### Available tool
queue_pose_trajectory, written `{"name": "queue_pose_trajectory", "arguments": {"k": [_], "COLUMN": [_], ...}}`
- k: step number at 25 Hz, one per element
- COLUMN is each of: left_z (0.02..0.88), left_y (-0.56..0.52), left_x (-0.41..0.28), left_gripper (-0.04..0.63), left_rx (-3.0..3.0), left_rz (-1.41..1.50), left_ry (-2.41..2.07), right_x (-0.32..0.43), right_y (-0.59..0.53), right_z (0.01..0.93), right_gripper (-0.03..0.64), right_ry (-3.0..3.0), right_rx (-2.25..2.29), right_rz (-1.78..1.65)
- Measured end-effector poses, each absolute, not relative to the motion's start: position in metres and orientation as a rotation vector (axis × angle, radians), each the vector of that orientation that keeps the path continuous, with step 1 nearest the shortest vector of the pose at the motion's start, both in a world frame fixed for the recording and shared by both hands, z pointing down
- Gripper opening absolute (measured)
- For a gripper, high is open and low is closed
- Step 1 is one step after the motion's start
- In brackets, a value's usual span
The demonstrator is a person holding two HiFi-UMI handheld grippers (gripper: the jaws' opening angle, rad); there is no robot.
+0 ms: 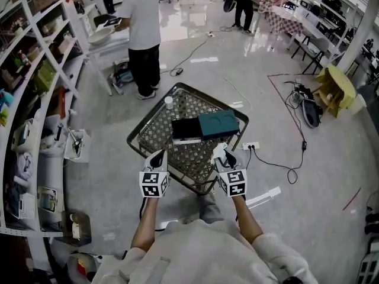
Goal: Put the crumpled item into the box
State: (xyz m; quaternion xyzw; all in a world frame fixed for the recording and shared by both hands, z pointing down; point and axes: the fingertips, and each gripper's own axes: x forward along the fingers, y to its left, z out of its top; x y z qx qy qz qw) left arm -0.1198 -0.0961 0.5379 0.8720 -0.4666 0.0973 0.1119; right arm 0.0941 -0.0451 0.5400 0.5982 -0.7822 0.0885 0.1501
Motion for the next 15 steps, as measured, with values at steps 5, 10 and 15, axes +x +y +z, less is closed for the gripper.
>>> {"name": "queue_pose_trajectory", "arguments": {"k": [5, 10, 15], "left_z": [0.539, 0.539, 0.536], "left_y": [-0.135, -0.178, -0.218], "left_x": [-0.114, -0.1, -0.081], "left_gripper": [0.005, 0.005, 0.005], "left_rx": [2.537, 2.512, 2.475], "left_rz": [0.298, 0.304, 0.316], "left_ry": [-1.407, -1.448, -1.483], "right_x": [0.103, 0.116, 0.129], "right_y": [-0.092, -0.142, -0.191], "right_z": [0.542, 0.544, 0.544], "right_gripper": [0.143, 0.143, 0.143], "right_ry": [-2.272, -2.303, -2.335], "right_rx": [1.686, 1.64, 1.572], "right_rz": [0.252, 0.253, 0.264]}}
